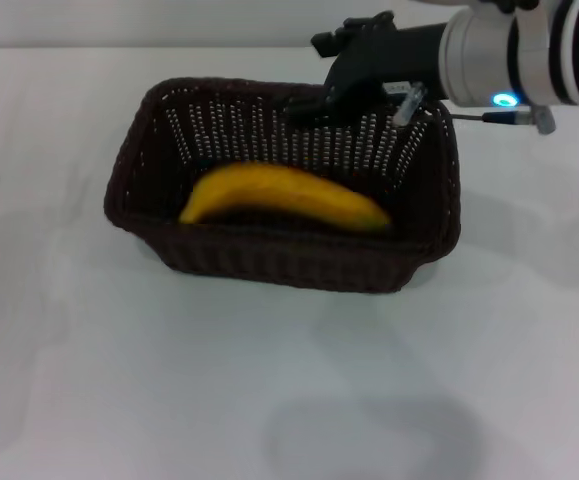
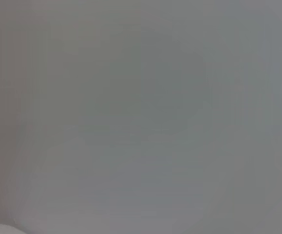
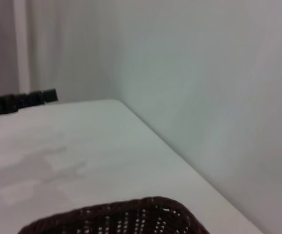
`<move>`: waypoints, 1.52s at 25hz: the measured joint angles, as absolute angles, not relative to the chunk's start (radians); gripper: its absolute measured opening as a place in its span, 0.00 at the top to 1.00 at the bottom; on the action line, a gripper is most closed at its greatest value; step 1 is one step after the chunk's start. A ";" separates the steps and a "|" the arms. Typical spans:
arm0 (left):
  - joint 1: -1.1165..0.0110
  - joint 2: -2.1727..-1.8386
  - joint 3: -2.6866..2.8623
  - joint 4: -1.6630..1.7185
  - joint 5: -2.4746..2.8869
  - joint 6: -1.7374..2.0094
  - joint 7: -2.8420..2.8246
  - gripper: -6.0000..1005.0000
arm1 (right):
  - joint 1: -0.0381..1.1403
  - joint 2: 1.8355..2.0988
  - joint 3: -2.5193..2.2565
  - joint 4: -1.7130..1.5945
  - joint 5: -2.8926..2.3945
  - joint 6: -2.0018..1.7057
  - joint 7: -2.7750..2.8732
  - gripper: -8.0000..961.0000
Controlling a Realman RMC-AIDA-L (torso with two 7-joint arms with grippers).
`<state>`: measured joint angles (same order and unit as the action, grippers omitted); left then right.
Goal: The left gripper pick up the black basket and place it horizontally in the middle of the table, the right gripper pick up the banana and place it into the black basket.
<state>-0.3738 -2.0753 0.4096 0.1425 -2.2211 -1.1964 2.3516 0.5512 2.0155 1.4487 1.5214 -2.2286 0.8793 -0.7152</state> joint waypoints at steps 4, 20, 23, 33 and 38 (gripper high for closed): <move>-0.365 -2.077 0.410 0.142 -2.221 -1.197 2.350 0.18 | 0.477 2.013 1.499 1.562 -2.156 0.811 -0.744 0.25; -0.373 -2.080 0.409 0.140 -2.222 -1.207 2.345 0.18 | 0.340 2.008 2.066 0.546 -0.625 1.331 -1.969 0.10; -0.371 -2.080 0.409 0.140 -2.223 -1.208 2.345 0.18 | 0.334 2.014 2.110 0.380 -0.638 1.315 -2.349 0.10; -0.370 -2.082 0.410 0.139 -2.220 -1.209 2.345 0.18 | 0.323 2.023 2.116 0.274 -0.643 1.148 -2.598 0.10; -0.373 -2.081 0.414 0.127 -2.181 -1.214 2.348 0.18 | 0.318 2.024 2.114 0.267 -0.657 1.158 -2.580 0.11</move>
